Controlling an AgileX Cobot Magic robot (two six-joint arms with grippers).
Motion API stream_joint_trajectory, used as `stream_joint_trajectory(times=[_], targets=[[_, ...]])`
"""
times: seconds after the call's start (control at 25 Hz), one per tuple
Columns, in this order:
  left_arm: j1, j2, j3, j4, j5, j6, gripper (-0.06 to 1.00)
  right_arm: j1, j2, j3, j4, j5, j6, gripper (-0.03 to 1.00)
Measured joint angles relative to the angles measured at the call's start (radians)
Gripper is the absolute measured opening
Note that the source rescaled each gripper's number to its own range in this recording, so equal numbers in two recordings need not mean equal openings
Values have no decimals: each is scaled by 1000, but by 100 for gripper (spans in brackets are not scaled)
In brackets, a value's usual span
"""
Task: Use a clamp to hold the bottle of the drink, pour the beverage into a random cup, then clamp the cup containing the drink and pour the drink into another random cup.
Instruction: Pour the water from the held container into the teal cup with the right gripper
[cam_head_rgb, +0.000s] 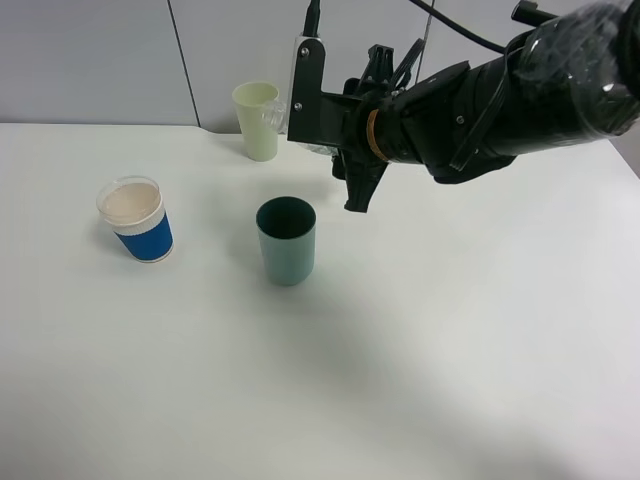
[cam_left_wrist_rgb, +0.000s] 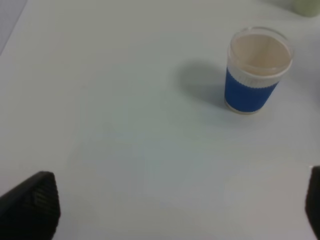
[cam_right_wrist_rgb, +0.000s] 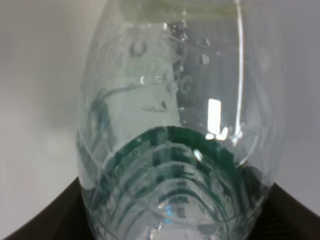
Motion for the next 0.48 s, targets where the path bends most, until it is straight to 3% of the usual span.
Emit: stream_joint_trajectory(times=[0.48], targets=[[0, 0, 0, 0, 0, 0, 100, 0, -32, 68, 0, -20, -99, 0]])
